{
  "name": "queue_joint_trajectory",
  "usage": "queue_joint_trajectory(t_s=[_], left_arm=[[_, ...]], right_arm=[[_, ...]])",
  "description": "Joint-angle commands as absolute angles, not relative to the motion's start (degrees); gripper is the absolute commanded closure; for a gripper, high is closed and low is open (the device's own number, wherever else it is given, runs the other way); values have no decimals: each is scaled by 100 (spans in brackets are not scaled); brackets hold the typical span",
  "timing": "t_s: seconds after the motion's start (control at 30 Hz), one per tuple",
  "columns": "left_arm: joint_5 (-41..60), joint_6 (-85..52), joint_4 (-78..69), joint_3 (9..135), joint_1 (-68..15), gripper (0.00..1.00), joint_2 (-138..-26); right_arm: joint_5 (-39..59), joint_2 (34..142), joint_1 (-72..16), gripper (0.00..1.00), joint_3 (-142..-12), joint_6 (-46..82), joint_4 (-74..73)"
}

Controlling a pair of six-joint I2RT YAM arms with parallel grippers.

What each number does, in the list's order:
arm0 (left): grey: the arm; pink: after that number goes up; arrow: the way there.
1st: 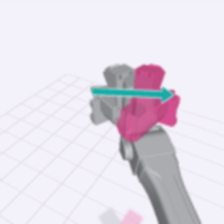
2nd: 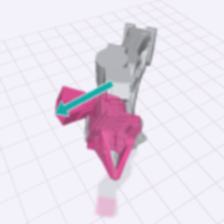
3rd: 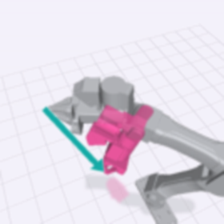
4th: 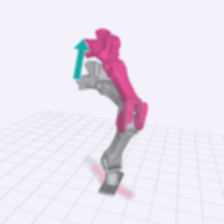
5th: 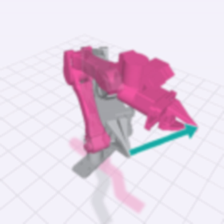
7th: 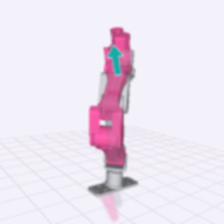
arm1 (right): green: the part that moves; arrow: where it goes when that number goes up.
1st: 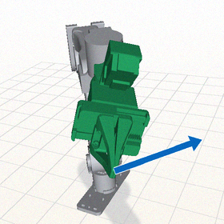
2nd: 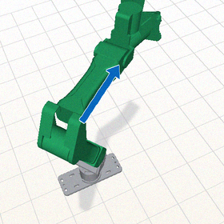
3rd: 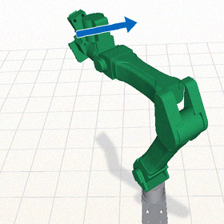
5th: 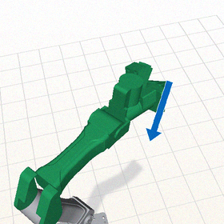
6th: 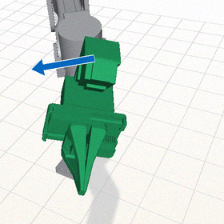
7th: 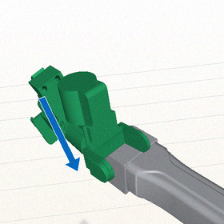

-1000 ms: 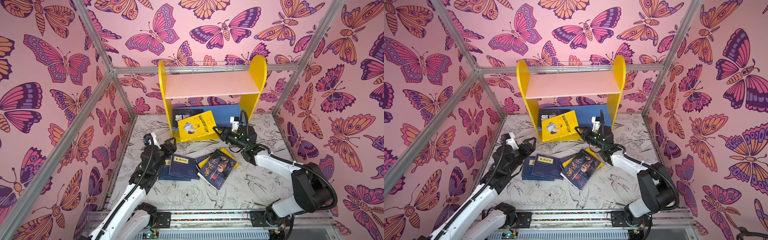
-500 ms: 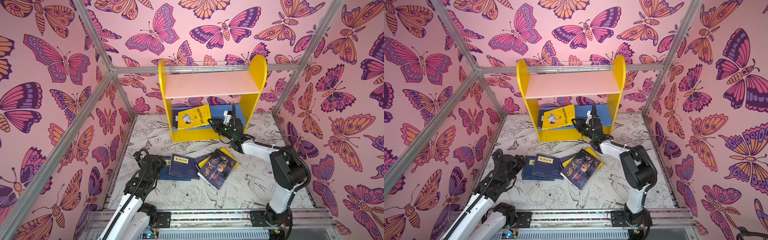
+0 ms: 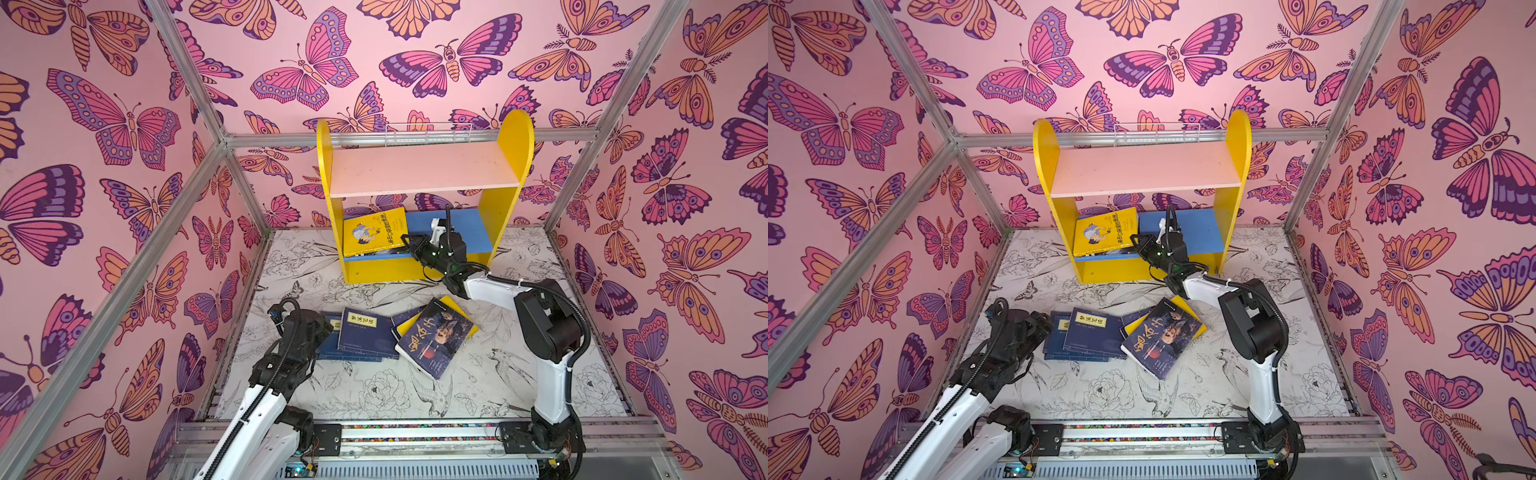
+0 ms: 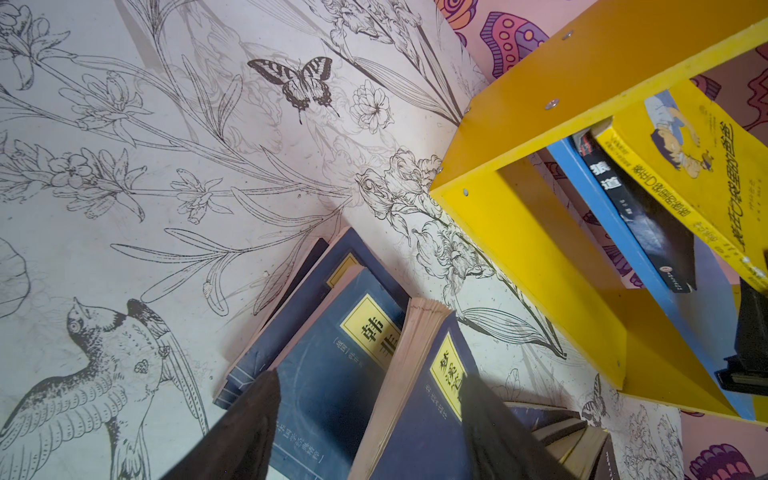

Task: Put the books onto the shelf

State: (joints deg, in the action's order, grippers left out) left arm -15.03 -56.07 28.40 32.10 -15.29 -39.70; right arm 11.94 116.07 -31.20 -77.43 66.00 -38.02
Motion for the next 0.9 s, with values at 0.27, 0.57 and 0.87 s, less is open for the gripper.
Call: queue_joint_trajectory(t_s=[0.27,0.57,0.87], left_arm=[[-1477,-5667,2939,3116,-1494,29,-3920],[-1415,-5722,2943,3085,-1499,29,-3981],[-1389,-5747,2943,3067,-1494,29,-3963]], right_arm=[[727,11663,-3232,100,-7947,6520,-3933],[694,11725,-3213,100,-7909,6714,-3984],[623,11743,-3260,99,-8103,6484,-3392]])
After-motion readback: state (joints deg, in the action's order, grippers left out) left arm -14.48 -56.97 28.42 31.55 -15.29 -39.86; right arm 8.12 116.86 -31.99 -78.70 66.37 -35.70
